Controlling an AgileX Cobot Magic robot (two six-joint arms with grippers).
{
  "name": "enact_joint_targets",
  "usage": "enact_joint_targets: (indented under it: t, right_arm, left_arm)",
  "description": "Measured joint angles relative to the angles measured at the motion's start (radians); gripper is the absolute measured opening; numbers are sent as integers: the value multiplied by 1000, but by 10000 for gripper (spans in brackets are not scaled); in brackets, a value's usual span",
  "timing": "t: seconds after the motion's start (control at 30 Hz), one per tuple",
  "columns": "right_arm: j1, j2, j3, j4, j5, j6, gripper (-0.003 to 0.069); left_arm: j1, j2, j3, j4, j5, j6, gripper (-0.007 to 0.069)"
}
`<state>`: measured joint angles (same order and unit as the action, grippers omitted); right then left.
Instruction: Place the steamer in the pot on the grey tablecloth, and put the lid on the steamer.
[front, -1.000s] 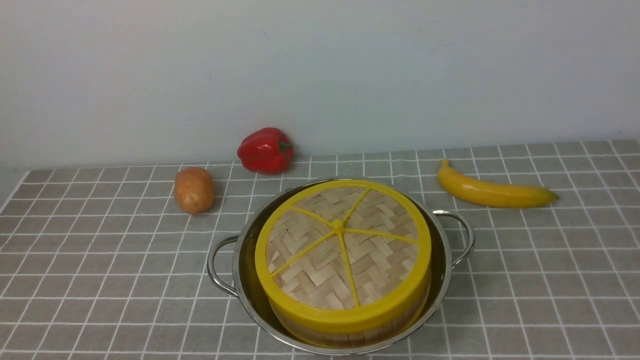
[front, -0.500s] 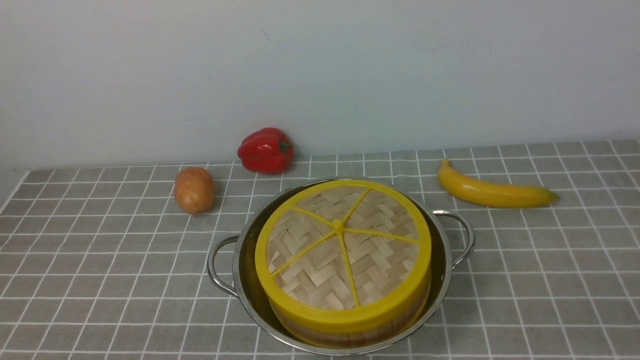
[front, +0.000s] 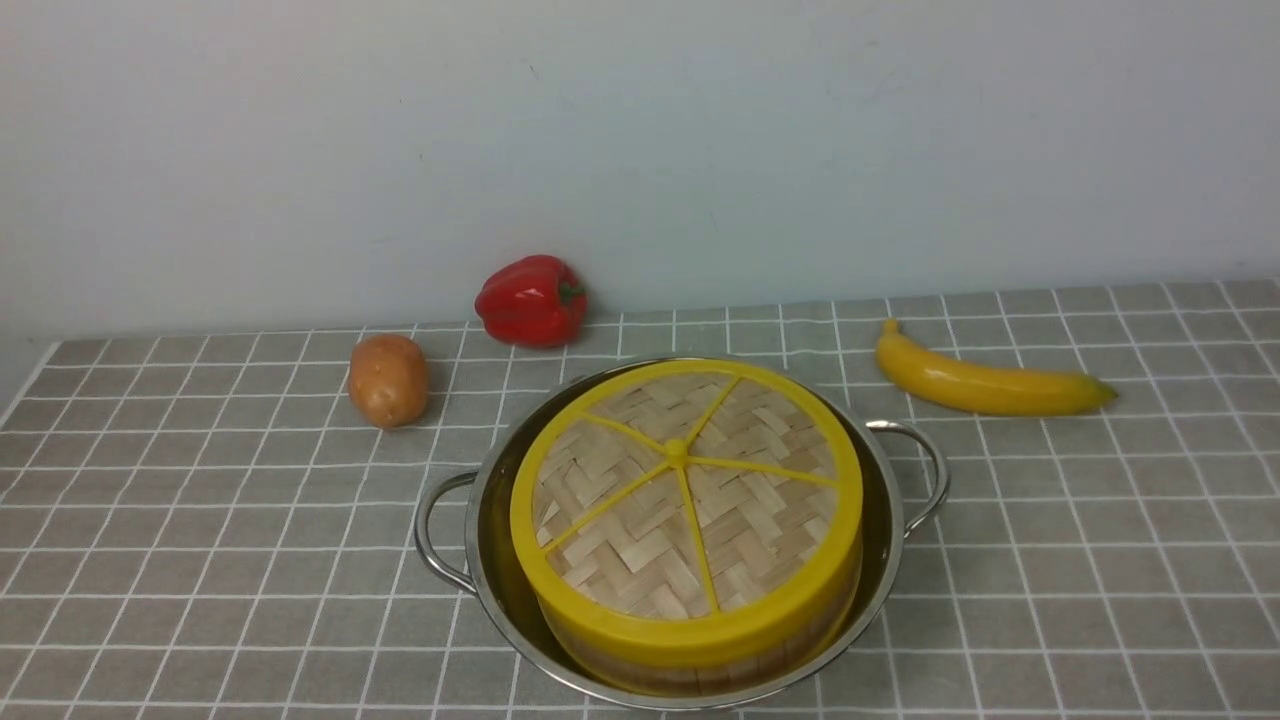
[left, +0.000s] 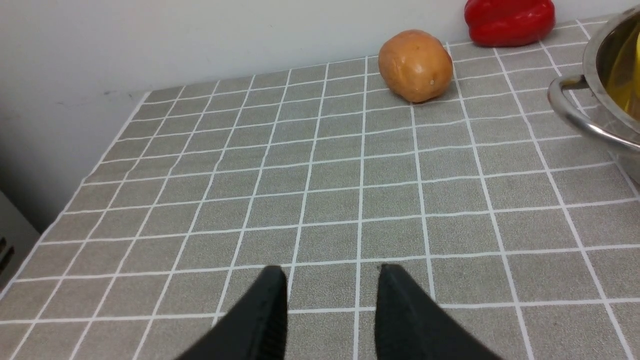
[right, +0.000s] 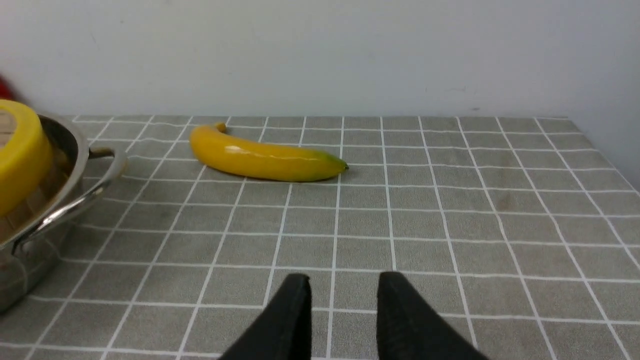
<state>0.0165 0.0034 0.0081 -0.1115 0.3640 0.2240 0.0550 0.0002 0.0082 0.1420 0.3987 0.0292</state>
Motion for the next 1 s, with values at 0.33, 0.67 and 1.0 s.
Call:
enact_joint_targets:
  t: [0.33, 0.67, 1.0]
  right_arm:
    - [2, 0, 0, 2, -13, 2, 234]
    - [2, 0, 0, 4, -17, 3, 240]
    - [2, 0, 0, 4, -18, 3, 240]
  left_arm:
    - [0, 0, 0, 0, 0, 0, 243]
    - [0, 0, 0, 0, 0, 0, 243]
    - [0, 0, 0, 0, 0, 0, 243]
